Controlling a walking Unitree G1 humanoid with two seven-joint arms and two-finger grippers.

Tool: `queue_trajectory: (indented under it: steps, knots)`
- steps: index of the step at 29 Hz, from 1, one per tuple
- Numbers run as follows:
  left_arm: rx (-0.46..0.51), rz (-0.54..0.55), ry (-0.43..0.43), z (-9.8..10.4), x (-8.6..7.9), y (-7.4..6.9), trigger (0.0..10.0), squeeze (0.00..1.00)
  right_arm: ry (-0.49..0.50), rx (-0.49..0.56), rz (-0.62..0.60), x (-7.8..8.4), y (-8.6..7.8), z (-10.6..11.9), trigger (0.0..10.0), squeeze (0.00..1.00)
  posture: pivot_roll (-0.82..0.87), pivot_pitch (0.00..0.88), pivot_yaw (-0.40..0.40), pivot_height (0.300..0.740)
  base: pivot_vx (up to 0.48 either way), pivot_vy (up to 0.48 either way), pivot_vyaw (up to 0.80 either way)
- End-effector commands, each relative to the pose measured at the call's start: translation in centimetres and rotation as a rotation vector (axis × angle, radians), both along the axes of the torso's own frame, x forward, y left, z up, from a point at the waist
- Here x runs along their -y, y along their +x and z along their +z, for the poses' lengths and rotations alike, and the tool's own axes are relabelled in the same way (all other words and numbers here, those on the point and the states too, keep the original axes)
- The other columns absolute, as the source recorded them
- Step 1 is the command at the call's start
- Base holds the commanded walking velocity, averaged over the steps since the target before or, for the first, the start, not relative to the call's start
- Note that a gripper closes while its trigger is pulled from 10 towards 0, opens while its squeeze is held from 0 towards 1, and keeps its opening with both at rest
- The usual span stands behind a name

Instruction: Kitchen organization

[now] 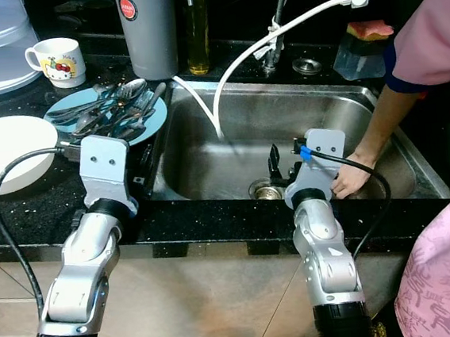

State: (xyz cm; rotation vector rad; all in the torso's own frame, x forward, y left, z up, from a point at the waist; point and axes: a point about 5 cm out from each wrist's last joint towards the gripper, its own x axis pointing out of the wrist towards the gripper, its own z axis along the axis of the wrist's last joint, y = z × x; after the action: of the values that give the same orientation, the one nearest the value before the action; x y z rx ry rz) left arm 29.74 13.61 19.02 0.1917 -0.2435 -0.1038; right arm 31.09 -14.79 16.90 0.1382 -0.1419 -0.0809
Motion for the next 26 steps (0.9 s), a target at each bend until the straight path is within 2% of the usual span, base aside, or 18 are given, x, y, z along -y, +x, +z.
queue_trajectory:
  steps: [1, 26]
  knots:
    - [-0.091, -0.01, -0.001, -2.01, 0.55, 0.06, 10.0, 0.0, -0.003, -0.018, -0.01, 0.29, -0.07, -0.42, 10.0, 0.0, 0.23, 0.028, -0.097, 0.74, 0.0, 0.0, 0.0]
    - [-0.094, -0.01, 0.004, -2.01, 0.47, 0.02, 10.0, 0.0, 0.002, -0.024, -0.016, 0.27, -0.12, -0.53, 10.0, 0.0, 0.23, 0.043, -0.093, 0.74, 0.0, 0.0, 0.0]
